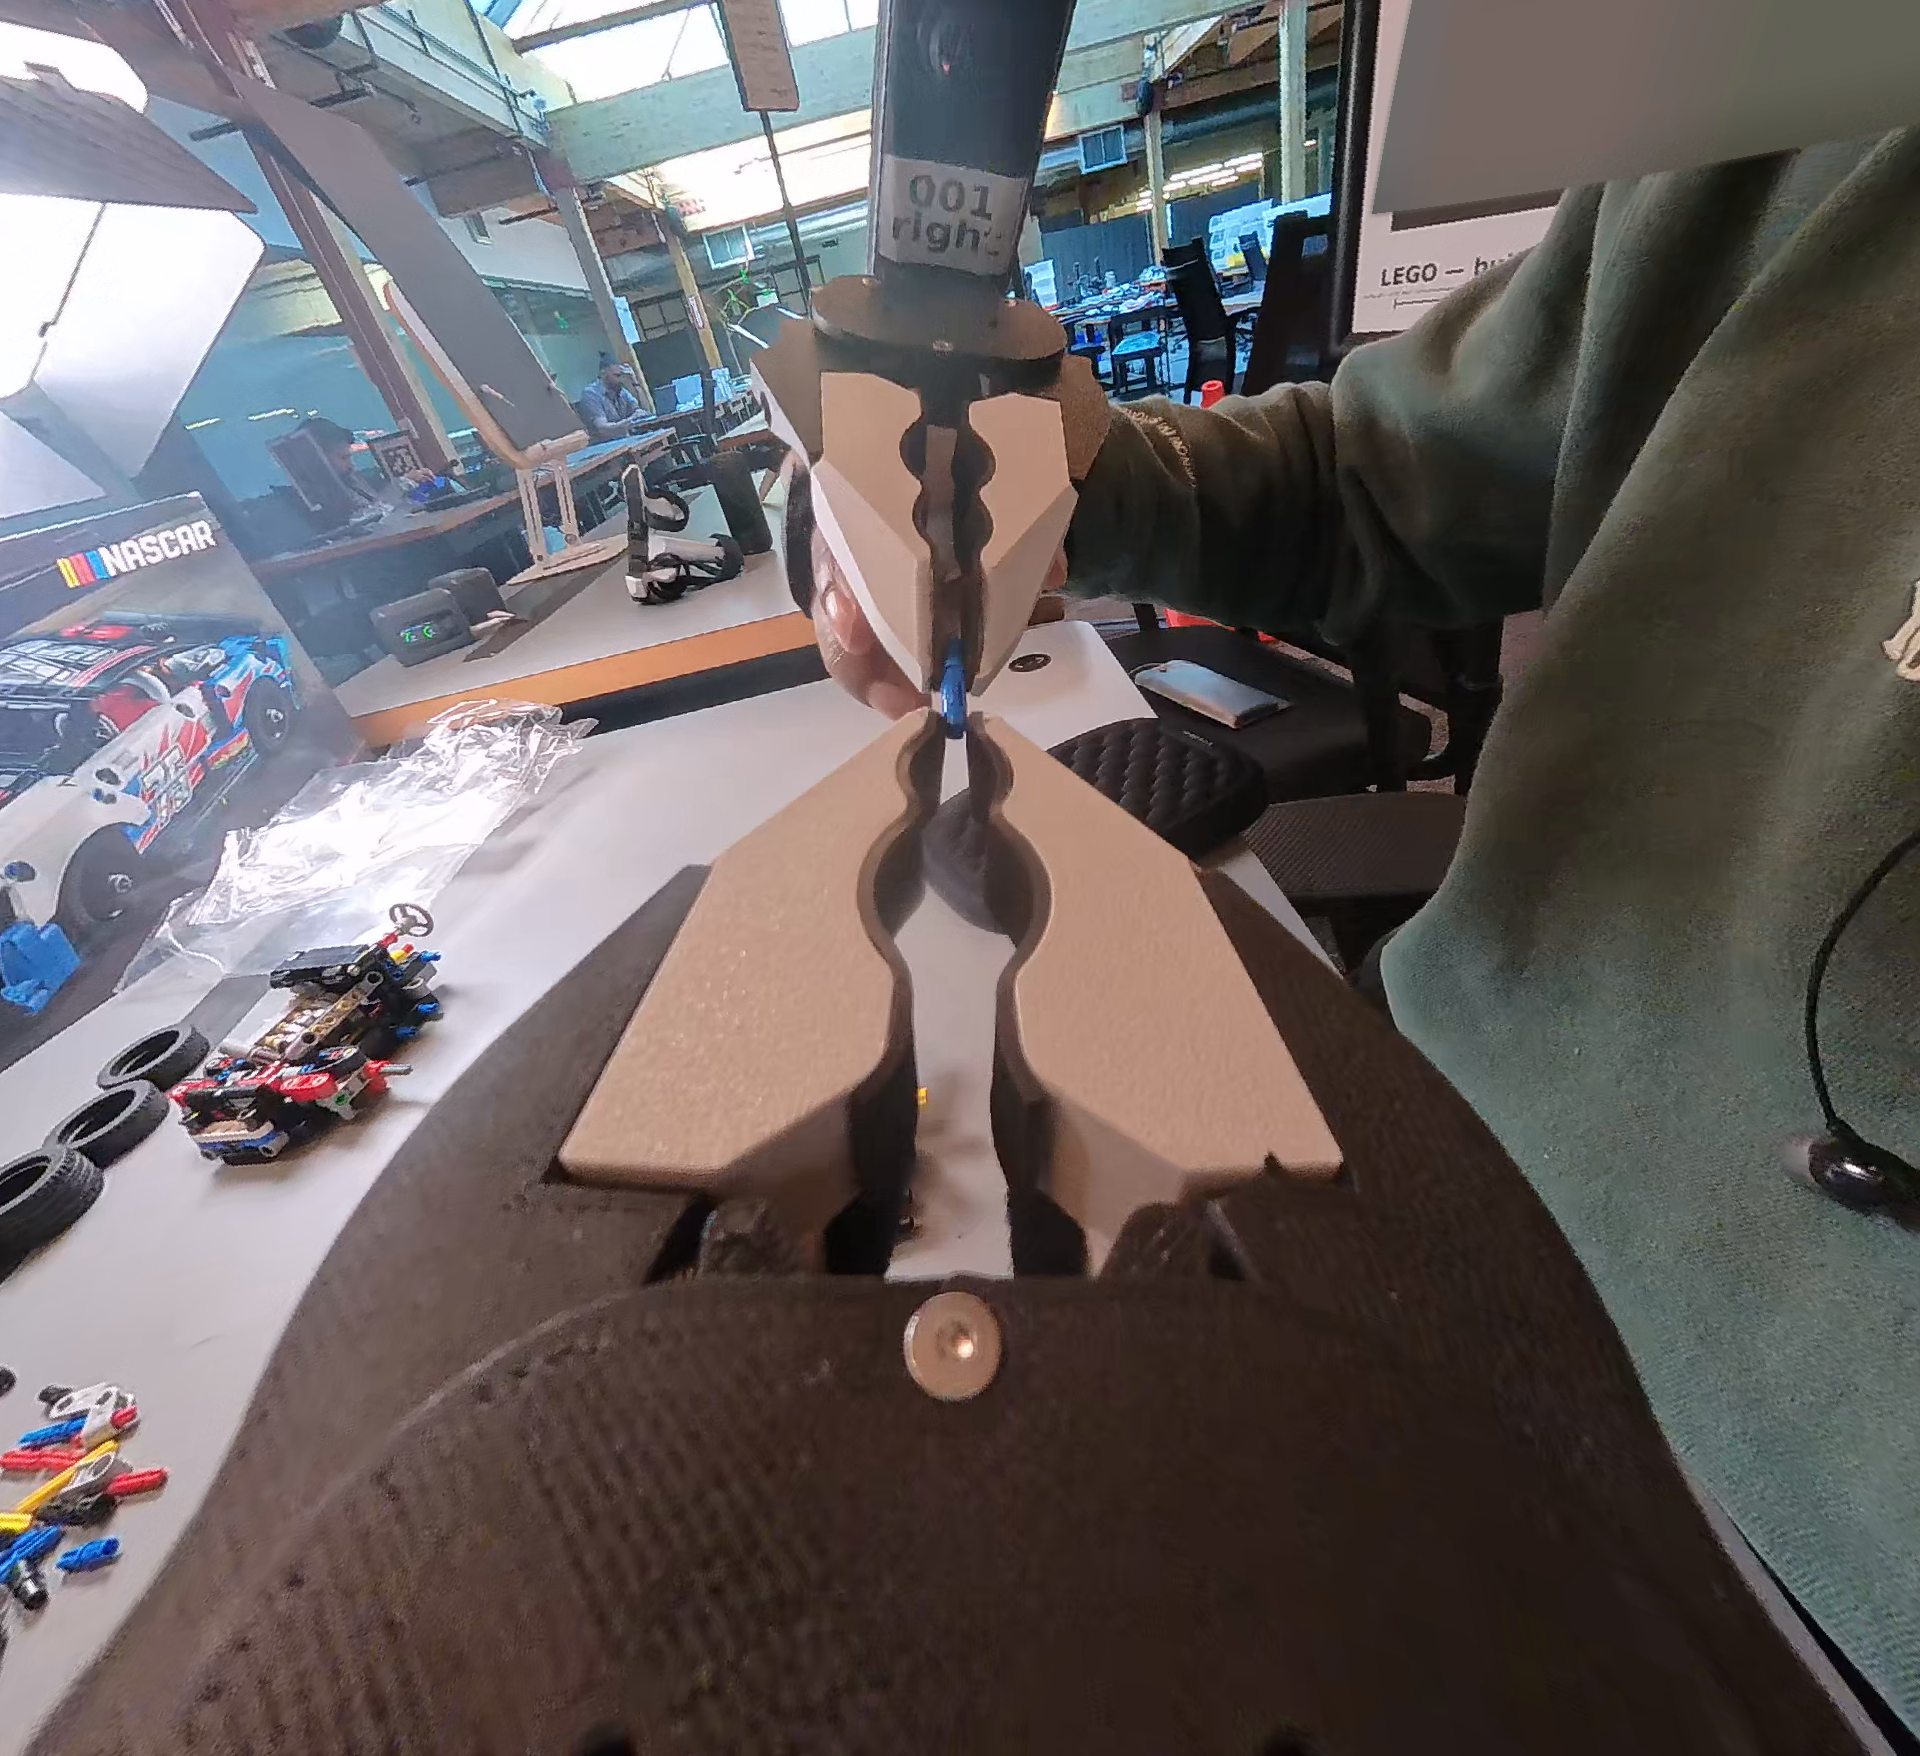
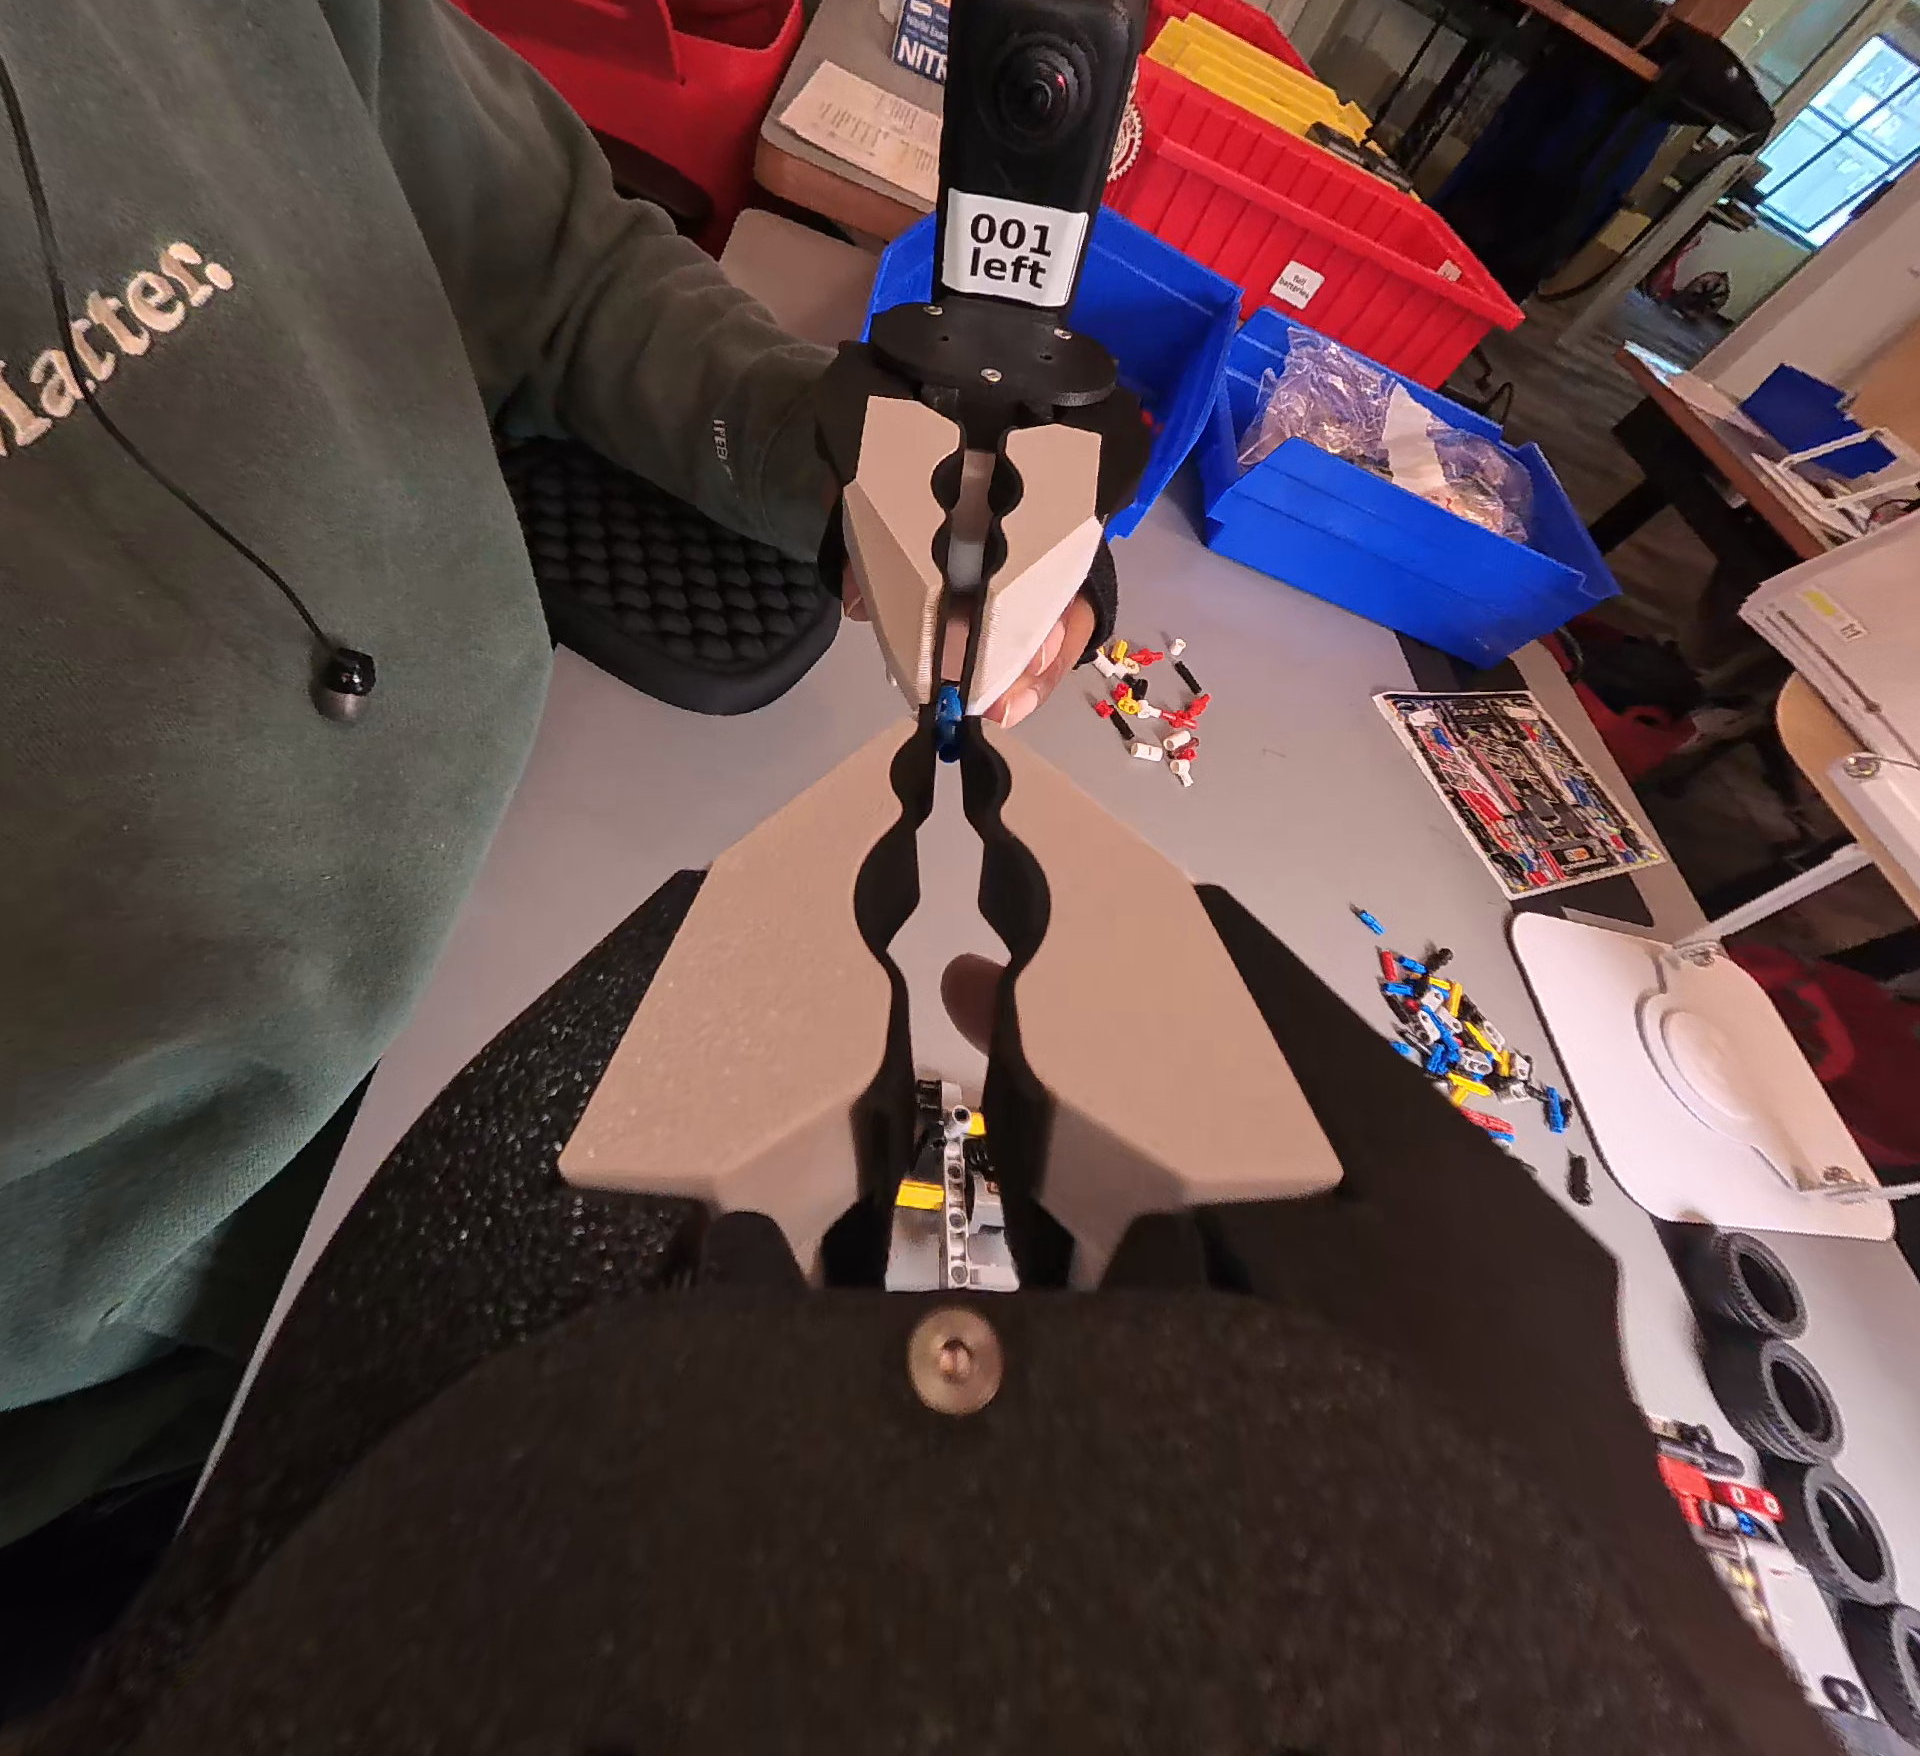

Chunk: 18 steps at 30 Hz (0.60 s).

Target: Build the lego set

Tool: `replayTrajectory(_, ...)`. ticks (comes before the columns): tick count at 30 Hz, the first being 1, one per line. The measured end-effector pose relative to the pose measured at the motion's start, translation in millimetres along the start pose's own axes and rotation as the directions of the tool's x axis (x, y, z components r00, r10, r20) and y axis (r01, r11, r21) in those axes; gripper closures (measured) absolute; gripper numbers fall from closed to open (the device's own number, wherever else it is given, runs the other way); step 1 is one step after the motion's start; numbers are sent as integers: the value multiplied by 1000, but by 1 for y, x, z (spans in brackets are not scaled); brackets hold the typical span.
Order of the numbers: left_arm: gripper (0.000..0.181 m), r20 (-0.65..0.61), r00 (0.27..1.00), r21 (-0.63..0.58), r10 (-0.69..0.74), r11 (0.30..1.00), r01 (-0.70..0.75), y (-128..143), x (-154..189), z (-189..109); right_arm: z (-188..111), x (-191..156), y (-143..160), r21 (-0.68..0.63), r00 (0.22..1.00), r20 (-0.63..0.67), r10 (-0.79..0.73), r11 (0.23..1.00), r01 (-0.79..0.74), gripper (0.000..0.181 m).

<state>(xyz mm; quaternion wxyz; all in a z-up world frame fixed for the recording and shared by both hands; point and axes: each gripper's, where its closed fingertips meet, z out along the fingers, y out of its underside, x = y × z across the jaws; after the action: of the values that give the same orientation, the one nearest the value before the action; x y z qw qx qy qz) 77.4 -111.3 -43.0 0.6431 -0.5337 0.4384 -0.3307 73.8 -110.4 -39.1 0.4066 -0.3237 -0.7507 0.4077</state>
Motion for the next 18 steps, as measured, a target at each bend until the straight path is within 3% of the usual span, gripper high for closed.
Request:
replayTrajectory(5, 179, 32, 999, -14, 2, 1000, -2, 7, -5, 1, 0, 3, 8, -1, 1000, -10, 17, 1000, -17, 178)
replayTrajectory(7, 170, 58, 998, -55, -28, 998, 31, 15, -13, -1, -4, 7, 13, -7, 999, -32, 17, 1000, -17, 178)
replayTrajectory(11, 141, 143, 976, -293, -164, 935, 200, 69, -39, -10, -26, 16, 37, -73, 994, -102, 27, 997, -34, 178)
replayTrajectory(14, 135, 139, 960, -427, -242, 860, 279, 114, -41, -12, -37, 11, 66, -145, 990, -125, 71, 985, -89, 179)
replayTrajectory(18, 129, 121, 960, -588, -254, 760, 276, 163, -39, -9, -37, -6, 121, -293, 984, -134, 114, 944, -150, 178)
